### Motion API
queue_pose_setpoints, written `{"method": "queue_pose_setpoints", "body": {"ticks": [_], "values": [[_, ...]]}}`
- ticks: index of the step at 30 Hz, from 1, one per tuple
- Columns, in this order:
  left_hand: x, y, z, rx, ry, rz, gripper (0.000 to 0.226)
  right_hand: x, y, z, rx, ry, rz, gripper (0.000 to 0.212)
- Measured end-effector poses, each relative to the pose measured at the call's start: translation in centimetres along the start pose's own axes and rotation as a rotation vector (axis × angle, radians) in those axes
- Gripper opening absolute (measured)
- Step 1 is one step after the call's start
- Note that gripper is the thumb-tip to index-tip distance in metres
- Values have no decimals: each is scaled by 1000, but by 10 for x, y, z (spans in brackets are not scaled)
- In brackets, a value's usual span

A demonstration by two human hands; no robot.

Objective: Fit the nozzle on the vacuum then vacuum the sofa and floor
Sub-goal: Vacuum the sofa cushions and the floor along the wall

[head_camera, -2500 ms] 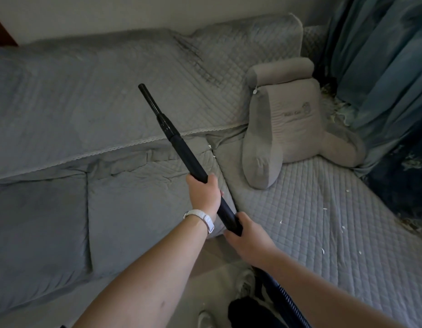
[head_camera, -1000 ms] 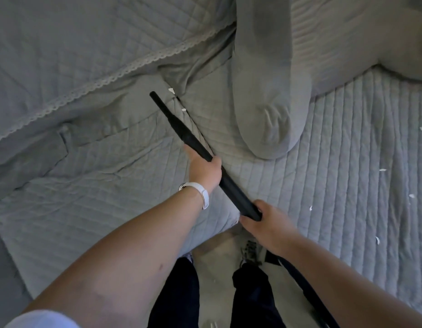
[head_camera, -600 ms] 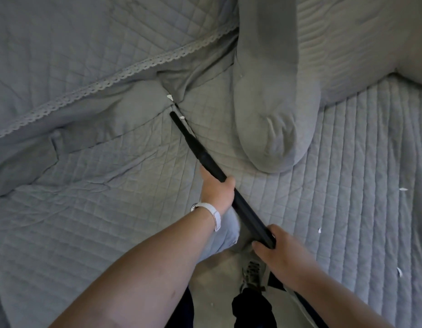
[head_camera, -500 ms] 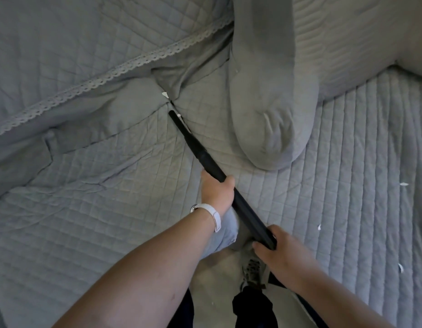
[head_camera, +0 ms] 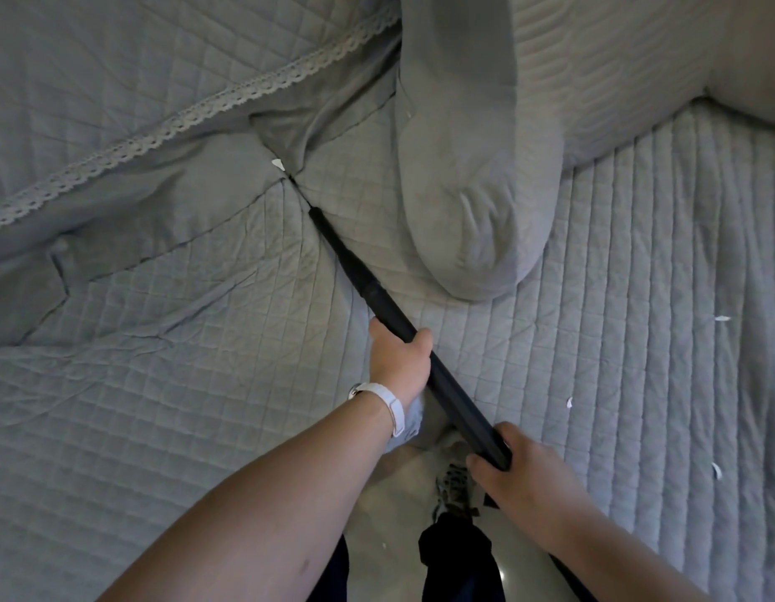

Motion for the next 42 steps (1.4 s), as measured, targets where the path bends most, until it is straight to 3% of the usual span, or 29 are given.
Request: {"method": "queue_pose_setpoints", "body": {"ticks": [18,23,42], "values": [[-32,39,-39,54,-96,-27,27,-42,-9,46,17,84,-5,18],[-43,46,-50,74,-101,-31,45,-54,-12,57,31,92,-27,15],[-50,69,-57,137,-119,-72,38,-64,-15,74,65,139,-2,13]]}}
Point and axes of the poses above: each hand's wrist, its own x-axis away from the middle knuckle, its own y-axis out of the back of the hand, z = x × y, the point moved 2 cm from there along -x, towards the middle knuckle, and after that the axes turned 15 degrees about y, right-handed, at the moved point
